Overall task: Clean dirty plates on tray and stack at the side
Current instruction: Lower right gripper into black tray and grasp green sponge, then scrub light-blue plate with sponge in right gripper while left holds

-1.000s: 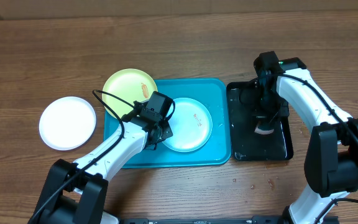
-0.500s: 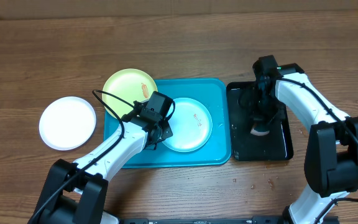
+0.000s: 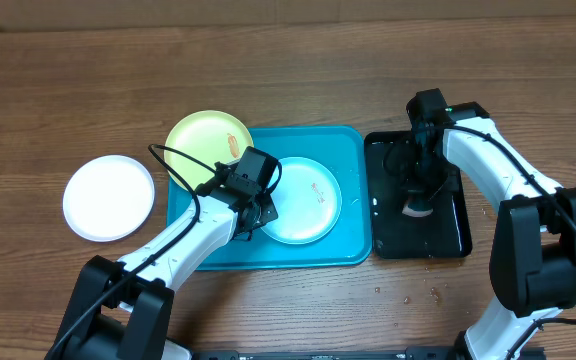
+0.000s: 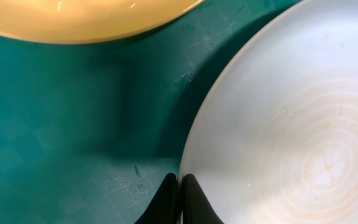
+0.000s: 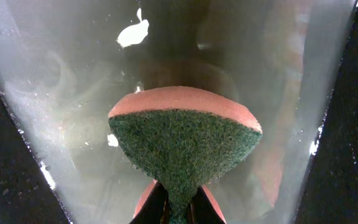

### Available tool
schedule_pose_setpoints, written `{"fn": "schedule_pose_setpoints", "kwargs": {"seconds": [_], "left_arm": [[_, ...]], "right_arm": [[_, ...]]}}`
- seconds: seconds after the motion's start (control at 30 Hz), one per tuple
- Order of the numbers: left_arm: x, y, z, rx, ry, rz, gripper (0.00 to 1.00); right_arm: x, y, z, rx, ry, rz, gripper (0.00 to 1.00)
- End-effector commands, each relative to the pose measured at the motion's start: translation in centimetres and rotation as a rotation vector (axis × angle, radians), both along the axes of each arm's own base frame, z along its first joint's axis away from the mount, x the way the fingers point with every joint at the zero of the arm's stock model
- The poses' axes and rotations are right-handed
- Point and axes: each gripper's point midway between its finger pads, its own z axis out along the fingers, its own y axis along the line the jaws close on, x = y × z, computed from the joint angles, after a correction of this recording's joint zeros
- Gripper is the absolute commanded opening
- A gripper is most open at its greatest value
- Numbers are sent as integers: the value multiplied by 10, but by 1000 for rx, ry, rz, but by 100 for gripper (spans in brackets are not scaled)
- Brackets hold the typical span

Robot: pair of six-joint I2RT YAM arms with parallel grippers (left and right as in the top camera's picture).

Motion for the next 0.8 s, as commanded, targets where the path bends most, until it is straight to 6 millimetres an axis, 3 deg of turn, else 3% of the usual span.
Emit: {"fn": "schedule_pose_setpoints", "kwargs": {"seconds": [0.0, 0.17, 0.33, 0.6, 0.77], "left_arm": [[7, -2, 5, 12, -24, -21, 4], [7, -5, 5, 1, -21, -28, 4], [8, -12, 6, -35, -23, -37, 4], [7, -13, 6, -45, -19, -39, 4], [7, -13, 6, -44, -18, -39, 4]], "right_arm": [[10, 3, 18, 12, -39, -9, 4], [20, 9, 52, 24, -55, 10, 4], [26, 43, 80, 124, -83, 104, 4], [26, 117, 88, 275, -146, 250, 4], [20, 148, 88, 258, -180, 294, 4]]}}
